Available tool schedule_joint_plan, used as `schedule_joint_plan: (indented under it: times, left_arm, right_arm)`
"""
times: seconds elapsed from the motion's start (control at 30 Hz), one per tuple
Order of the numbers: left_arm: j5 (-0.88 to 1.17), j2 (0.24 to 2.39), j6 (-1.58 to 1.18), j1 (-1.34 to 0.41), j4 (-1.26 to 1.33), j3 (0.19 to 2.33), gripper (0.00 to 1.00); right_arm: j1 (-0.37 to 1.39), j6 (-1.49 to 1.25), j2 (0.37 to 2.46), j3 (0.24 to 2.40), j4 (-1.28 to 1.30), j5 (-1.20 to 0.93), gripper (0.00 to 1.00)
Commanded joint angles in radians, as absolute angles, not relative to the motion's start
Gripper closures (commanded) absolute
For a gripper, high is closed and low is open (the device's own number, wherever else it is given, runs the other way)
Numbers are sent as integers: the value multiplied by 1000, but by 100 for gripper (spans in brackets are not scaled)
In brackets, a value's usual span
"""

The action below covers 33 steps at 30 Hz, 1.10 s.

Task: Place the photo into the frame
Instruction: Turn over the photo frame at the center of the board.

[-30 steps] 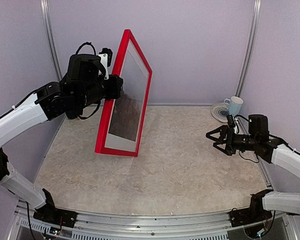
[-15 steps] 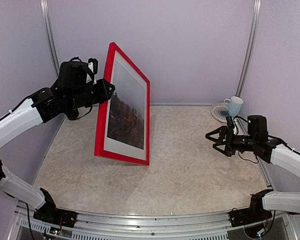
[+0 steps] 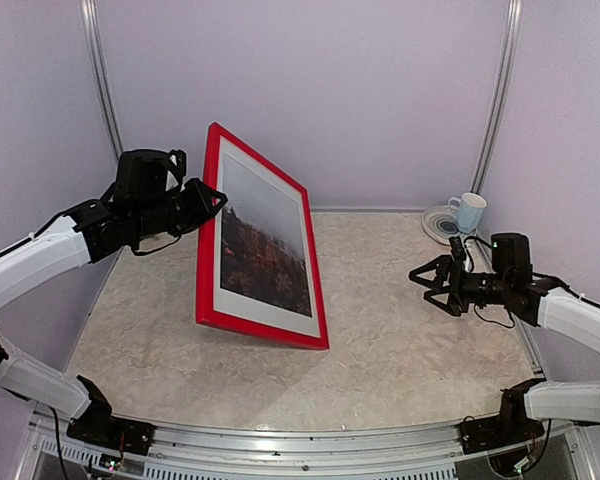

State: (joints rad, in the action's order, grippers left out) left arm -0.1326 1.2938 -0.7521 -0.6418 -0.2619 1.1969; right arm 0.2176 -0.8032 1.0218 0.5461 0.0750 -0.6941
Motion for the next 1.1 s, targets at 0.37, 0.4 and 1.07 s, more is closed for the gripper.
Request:
schedule_joint_plan:
  times: [0.37,0.4,1.07]
  left_arm:
    - [40,1257,-841,-605,-38,1069,100]
    - [46,1257,-844,-603,-34,1061,100]
    - [121,1339,-850,-588,78,943,100]
  right_arm:
    - [212,-808,1050,526,26,-696,1]
    - [211,-810,1051,523,21,-696,1]
    - [215,-814,1104,474,-50,-690,1]
